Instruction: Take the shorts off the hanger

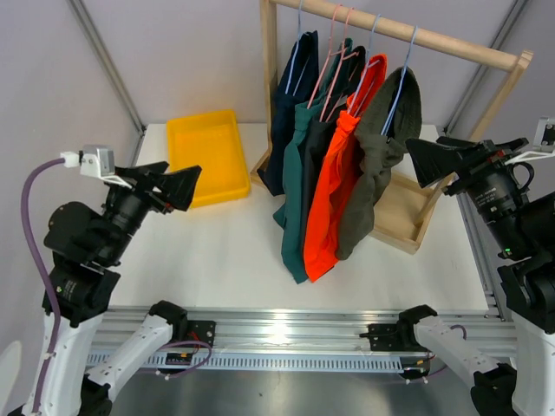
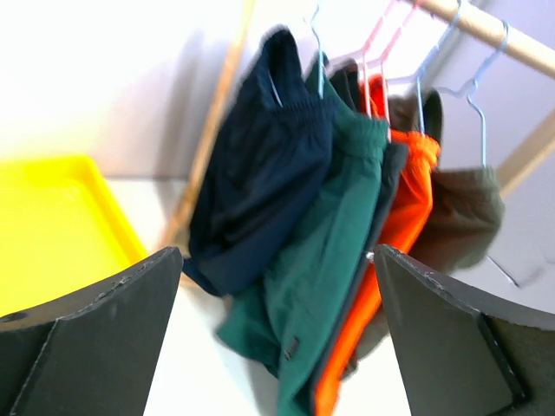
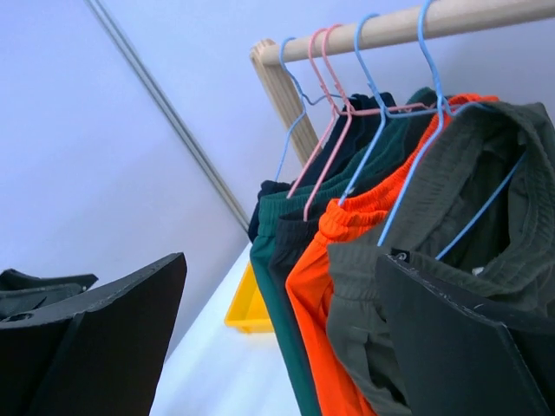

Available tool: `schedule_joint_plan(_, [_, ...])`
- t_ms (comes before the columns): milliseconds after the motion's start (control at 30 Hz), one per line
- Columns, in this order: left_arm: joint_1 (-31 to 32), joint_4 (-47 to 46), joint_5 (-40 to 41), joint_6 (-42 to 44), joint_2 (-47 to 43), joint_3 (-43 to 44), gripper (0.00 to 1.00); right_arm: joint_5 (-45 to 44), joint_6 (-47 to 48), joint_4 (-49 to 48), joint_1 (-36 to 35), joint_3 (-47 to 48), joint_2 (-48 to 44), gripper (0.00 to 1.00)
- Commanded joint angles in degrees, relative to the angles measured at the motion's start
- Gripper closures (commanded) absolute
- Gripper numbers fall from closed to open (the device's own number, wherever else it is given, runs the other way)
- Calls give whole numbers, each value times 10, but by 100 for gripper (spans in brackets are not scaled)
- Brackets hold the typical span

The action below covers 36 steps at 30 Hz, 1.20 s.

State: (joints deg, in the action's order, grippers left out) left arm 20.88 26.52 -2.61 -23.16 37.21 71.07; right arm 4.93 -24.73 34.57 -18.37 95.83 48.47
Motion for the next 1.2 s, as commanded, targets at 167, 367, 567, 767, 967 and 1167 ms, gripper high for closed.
schedule_joint_plan(167, [3, 63, 72, 72, 44, 72, 1, 41, 48, -102, -1, -28, 19, 1])
schedule_joint_plan(367, [3, 38, 49, 75, 40, 37, 1, 9, 82, -42, -2, 100, 159, 1])
schedule_joint_plan(567, [3, 20, 32, 74, 29, 8, 1, -30, 79, -77, -3, 104, 199, 0])
schedule_joint_plan(767, [3, 15, 31, 80, 7, -18, 1, -90, 60, -65, -3, 76, 225, 1])
schedule_joint_plan(967, [3, 19, 31, 85, -6, -31, 1, -169, 68, -41, -22, 66, 240, 4])
schedule_joint_plan(1167, [3, 18, 24, 88, -14, -42, 1, -187, 68, -56, -38, 36, 246, 6])
